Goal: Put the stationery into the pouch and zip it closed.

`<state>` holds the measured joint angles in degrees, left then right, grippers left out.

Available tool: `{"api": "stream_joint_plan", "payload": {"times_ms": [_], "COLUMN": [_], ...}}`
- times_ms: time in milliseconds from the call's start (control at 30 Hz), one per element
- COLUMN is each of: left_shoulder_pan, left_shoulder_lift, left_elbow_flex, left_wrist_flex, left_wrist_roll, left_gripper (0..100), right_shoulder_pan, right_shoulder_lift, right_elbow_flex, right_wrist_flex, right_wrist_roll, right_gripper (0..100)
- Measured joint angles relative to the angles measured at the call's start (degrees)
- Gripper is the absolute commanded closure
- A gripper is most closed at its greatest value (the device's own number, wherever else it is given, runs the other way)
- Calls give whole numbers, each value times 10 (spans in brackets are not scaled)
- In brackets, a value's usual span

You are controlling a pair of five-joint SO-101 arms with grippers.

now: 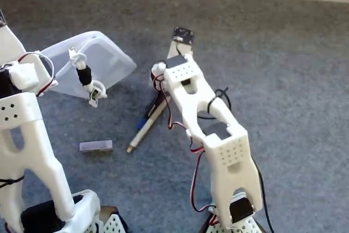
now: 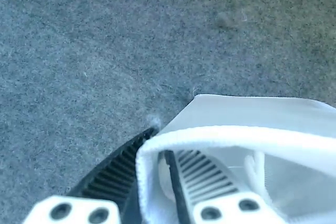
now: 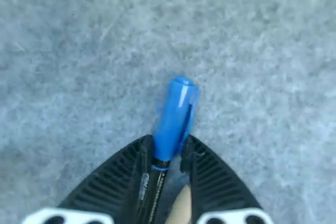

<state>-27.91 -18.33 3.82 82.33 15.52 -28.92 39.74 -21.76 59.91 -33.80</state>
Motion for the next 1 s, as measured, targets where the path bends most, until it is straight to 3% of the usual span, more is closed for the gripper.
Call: {"api": "stream_joint_plan", "payload": {"times_ms": [267, 667, 1000], "left_shoulder_pan": [0, 0, 0], "left_shoulder_lift": [0, 0, 0], "left_elbow_flex": [0, 0, 0], "left_wrist_flex": [0, 0, -6], "left_wrist_roll": [0, 0, 0], "left_gripper": [993, 993, 993], "right_shoulder_pan": [-1, -1, -1], "right_shoulder_lift": [63, 65, 65], "right_elbow_flex": [-148, -247, -385], "right_wrist_flex": [126, 216, 349], "right_wrist_roll": [0, 0, 0], "right_gripper": [994, 994, 994]}}
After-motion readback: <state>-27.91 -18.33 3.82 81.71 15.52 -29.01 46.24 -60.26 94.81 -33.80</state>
